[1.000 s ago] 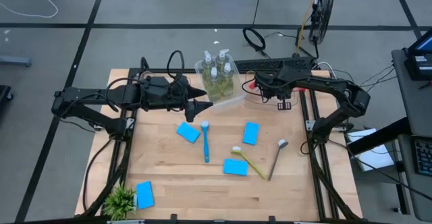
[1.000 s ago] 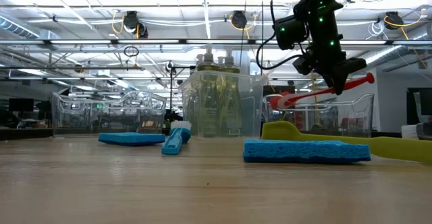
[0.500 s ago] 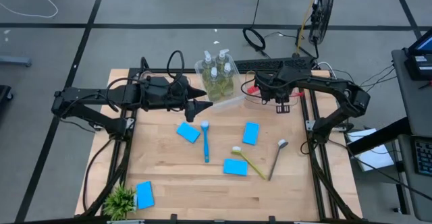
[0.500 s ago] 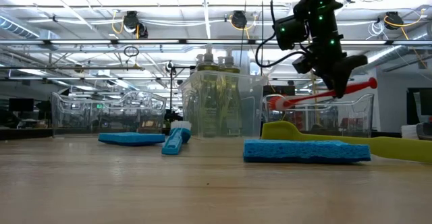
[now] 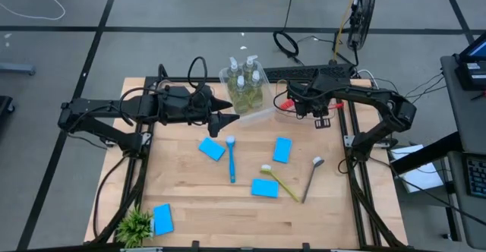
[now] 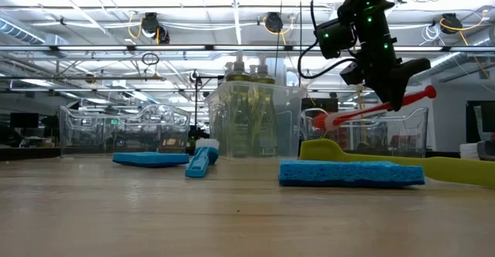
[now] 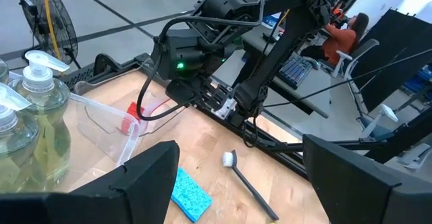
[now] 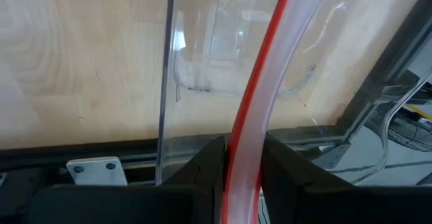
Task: Pick & Place Kitchen Sink Supplies
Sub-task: Put the red dish brush into the right transparent bin, then put the blue dish brush into the right transparent bin
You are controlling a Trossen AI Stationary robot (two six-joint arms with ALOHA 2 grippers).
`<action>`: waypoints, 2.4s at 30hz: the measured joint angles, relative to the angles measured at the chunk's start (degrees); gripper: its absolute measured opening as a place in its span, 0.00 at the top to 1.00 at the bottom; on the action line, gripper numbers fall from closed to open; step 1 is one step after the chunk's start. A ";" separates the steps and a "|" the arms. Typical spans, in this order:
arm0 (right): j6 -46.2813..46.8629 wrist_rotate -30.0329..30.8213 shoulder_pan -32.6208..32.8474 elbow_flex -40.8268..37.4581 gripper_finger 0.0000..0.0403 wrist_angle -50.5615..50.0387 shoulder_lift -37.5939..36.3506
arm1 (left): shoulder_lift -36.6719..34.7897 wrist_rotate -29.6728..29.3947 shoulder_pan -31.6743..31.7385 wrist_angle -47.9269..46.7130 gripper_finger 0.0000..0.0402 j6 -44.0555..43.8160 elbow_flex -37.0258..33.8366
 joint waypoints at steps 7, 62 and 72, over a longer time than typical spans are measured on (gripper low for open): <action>-1.31 -0.02 0.00 -0.01 0.84 -0.81 0.00 | 0.00 0.02 0.00 0.01 0.23 -0.02 0.00; 50.22 -14.99 16.33 -0.02 0.57 8.58 -33.44 | 26.49 1.29 -1.10 -21.94 0.23 -32.67 0.00; 49.59 -14.99 16.31 -0.02 0.57 8.65 -33.42 | 32.78 4.15 0.17 -24.88 0.23 -38.56 0.00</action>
